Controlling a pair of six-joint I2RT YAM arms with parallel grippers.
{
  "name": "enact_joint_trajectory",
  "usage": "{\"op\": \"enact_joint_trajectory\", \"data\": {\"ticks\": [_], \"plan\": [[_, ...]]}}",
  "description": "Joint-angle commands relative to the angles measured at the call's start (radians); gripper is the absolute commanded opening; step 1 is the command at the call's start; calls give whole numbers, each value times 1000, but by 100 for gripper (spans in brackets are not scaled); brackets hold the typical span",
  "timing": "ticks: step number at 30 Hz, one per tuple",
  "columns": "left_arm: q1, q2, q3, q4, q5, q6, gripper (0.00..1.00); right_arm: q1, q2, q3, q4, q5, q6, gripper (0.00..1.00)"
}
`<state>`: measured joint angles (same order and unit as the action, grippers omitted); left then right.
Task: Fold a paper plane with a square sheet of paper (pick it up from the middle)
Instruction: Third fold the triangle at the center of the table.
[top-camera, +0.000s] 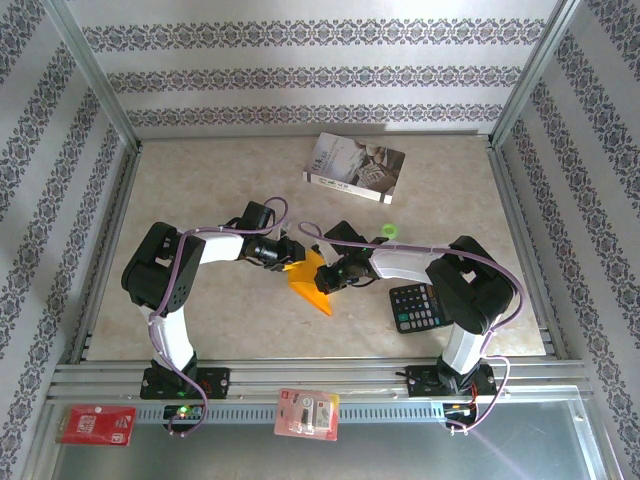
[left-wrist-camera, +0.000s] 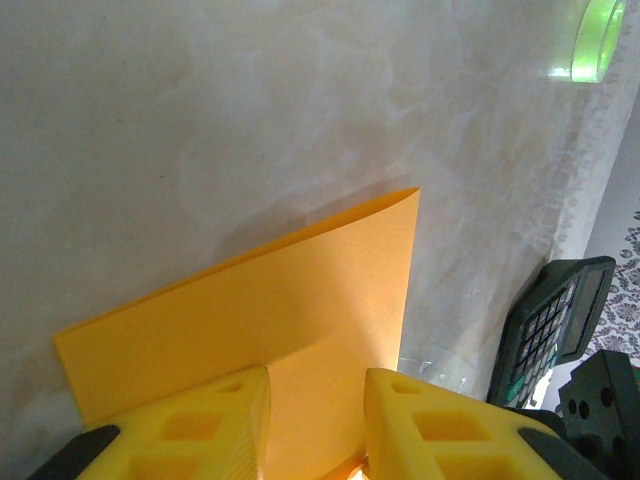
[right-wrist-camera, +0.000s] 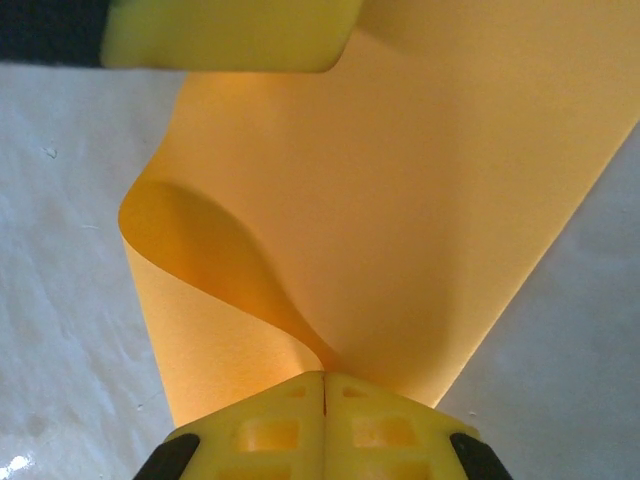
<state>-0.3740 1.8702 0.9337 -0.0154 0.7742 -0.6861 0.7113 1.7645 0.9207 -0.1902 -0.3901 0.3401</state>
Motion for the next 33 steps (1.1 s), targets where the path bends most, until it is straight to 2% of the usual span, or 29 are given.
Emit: {"op": "enact_joint_trajectory", "data": {"ticks": [1,24,33], "plan": [[-19,33,-3,-77,-35,24,30,6,-10,-18,-12,15,-14,1],[-19,30,1,-79,-35,23,30,5,-4,-51,-4,36,-1,0],[-17,16,82,-104,-43,9,38,13,2,-107,18,61,88,0]]}}
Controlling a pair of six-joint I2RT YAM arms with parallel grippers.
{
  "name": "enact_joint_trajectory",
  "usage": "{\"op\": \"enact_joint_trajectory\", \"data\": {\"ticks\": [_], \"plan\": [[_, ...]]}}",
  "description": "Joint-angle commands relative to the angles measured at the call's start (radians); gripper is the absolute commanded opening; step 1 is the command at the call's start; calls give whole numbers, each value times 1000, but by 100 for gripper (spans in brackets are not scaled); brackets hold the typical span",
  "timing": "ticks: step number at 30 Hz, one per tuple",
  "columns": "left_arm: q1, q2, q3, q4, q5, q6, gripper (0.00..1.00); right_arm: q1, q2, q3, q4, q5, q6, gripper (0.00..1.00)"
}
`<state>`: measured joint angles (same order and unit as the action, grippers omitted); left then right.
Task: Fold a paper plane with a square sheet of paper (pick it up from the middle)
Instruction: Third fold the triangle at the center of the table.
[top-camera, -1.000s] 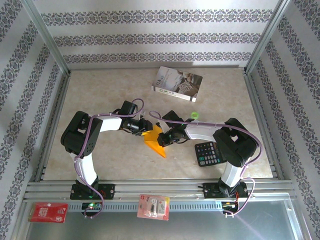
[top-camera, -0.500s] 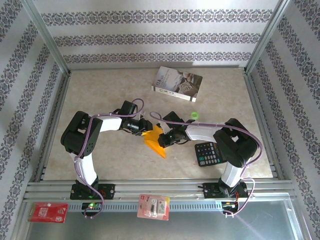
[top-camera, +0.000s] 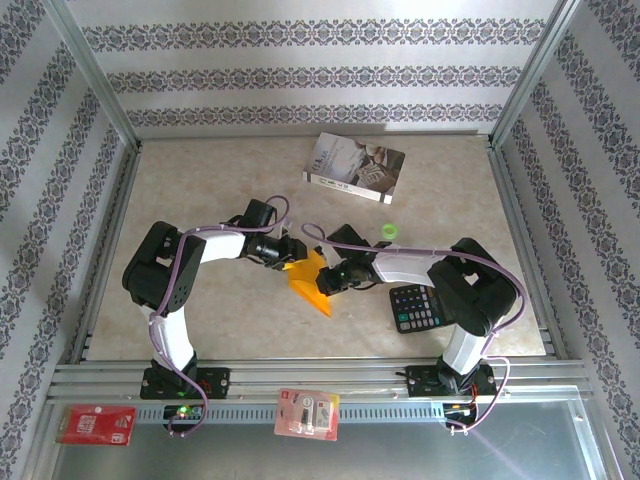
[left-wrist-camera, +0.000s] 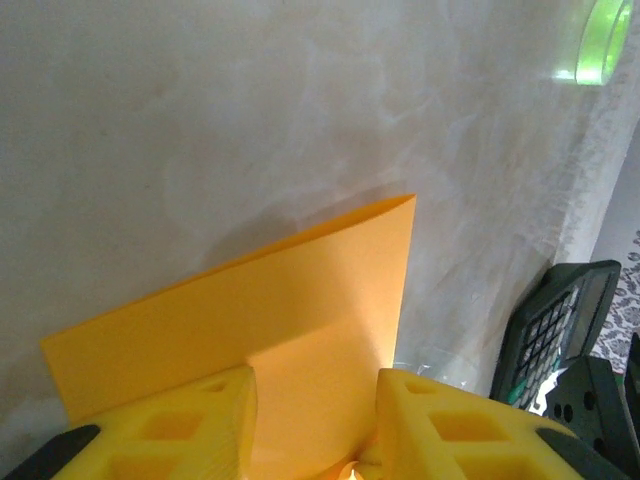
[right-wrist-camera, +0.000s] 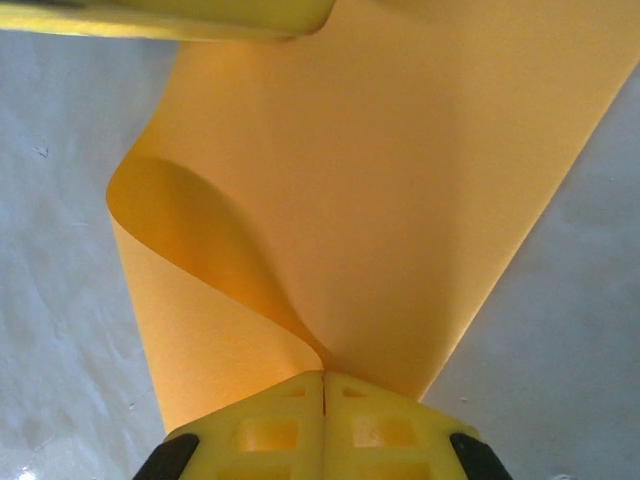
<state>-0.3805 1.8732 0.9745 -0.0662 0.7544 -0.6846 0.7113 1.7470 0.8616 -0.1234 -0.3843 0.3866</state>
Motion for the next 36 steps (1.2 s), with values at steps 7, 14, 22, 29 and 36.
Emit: {"op": "enact_joint_trajectory", "data": {"ticks": [7,14,22,29,36], "plan": [[29,-33,115,-74,-55,-6,45,14,25,-43,-24,105,97,0],[87,-184,44,-83,-143,-9,45,5,54,4,-9,150,144,0],[62,-374,-169,-2,-150,-104,40,-12,90,59,-12,148,150,0],[-117,-544,-402,197,-191,-290,21,-14,105,61,-14,136,156,0],[-279,-526,-458,337,-237,-376,9,-18,106,54,-20,143,147,0]]}}
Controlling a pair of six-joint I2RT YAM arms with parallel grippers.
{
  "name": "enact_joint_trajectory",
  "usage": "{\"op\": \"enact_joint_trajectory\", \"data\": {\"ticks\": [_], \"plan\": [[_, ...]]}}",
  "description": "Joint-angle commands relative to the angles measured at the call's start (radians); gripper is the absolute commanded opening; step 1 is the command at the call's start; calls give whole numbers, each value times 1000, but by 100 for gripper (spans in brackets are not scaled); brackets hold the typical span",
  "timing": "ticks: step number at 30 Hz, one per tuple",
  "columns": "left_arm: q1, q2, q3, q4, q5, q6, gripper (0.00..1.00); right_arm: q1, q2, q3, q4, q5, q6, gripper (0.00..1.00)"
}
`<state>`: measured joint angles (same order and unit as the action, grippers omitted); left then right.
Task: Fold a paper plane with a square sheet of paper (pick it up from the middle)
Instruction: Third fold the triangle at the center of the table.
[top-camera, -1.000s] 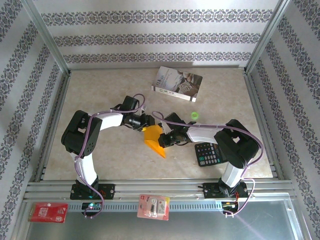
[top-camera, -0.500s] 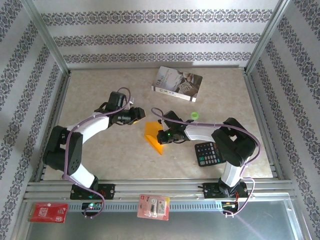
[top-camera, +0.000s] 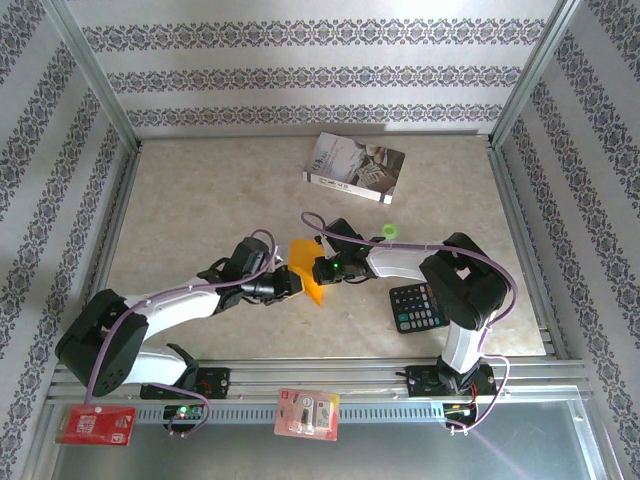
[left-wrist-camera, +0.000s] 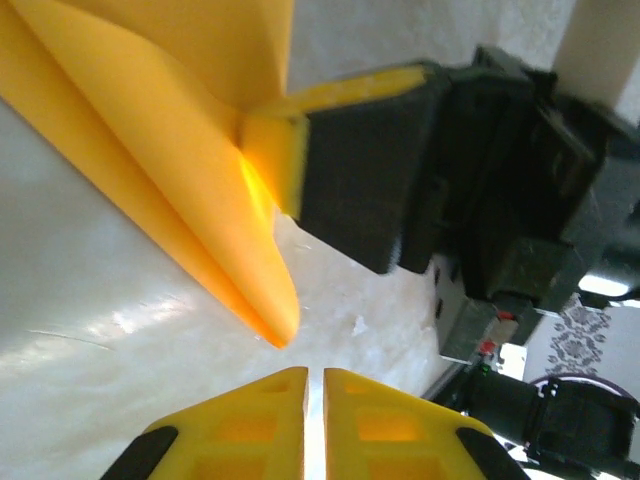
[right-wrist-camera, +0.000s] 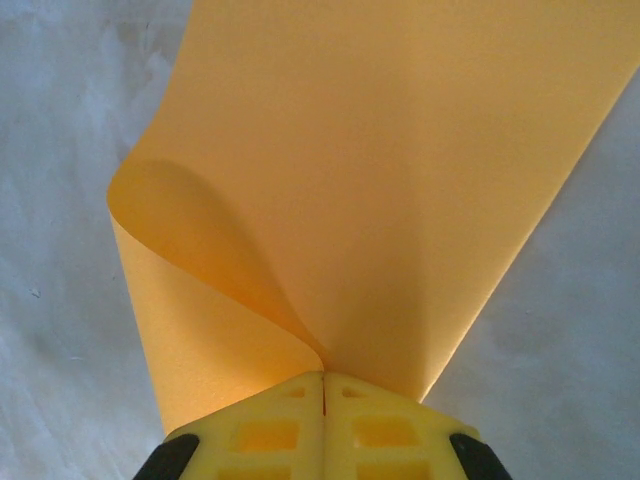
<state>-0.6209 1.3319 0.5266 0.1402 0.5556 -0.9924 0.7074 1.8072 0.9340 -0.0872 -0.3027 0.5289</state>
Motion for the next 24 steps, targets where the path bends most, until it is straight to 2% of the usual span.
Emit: {"op": "enact_joint_trajectory", "data": {"ticks": [1,10,24], "plan": [[-51,28,-11,143,-43,-72,8,-15,47,-17,-57,60,6,0],[-107,195,29,281,-31,-90,7,-14,50,-11,-56,56,2,0],[-112,312,42,329,-11,-91,7,-19,45,-13,-60,58,0,0]]}}
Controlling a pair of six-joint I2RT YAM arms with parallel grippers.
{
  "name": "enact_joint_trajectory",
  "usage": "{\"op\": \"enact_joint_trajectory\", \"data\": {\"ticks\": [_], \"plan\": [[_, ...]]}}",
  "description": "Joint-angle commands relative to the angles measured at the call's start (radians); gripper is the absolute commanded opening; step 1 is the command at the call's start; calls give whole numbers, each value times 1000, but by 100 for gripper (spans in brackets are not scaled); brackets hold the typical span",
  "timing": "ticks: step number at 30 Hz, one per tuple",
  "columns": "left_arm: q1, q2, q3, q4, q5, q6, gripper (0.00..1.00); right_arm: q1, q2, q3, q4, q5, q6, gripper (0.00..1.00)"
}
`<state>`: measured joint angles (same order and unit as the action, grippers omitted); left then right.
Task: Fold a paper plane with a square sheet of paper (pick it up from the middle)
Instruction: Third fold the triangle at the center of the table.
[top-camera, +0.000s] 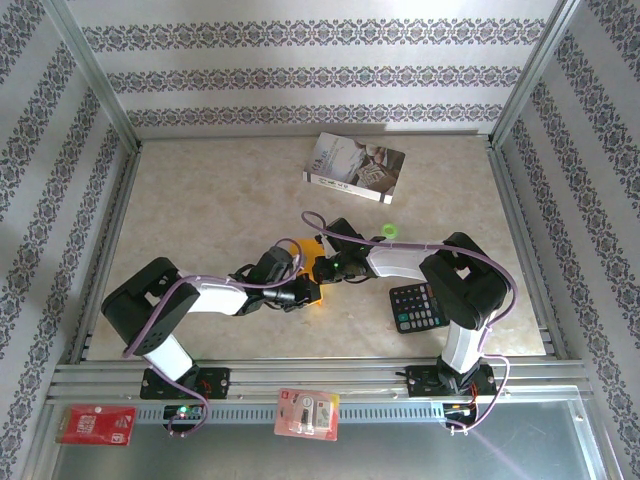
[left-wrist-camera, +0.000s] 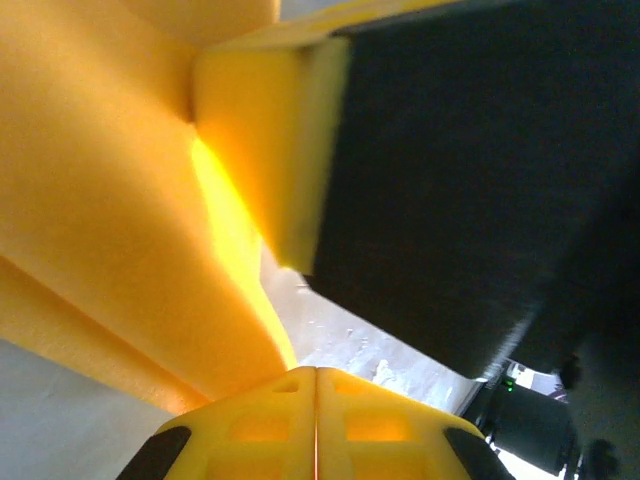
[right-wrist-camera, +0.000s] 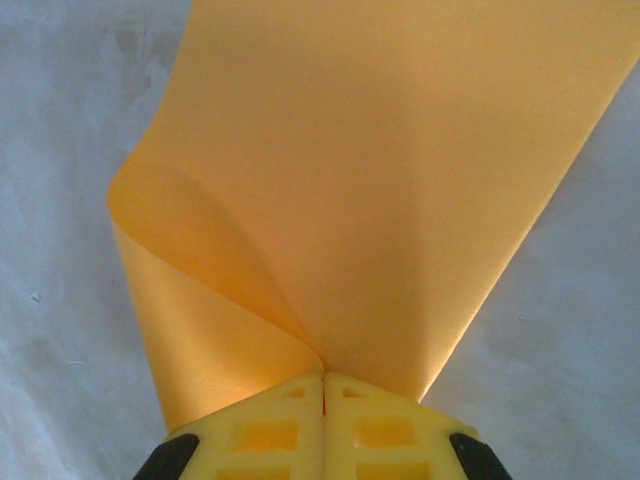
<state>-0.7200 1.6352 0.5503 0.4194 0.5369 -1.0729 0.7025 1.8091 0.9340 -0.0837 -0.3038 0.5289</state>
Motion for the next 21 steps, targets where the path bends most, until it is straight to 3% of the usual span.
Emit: {"op": "enact_joint_trajectory", "data": {"ticks": [1,21], "plan": [[-13,12,18,51,6,-9,7,-14,44,-14,-65,57,0,0],[-14,49,8,45,1,-7,7,-16,45,-16,-65,56,-4,0]]}}
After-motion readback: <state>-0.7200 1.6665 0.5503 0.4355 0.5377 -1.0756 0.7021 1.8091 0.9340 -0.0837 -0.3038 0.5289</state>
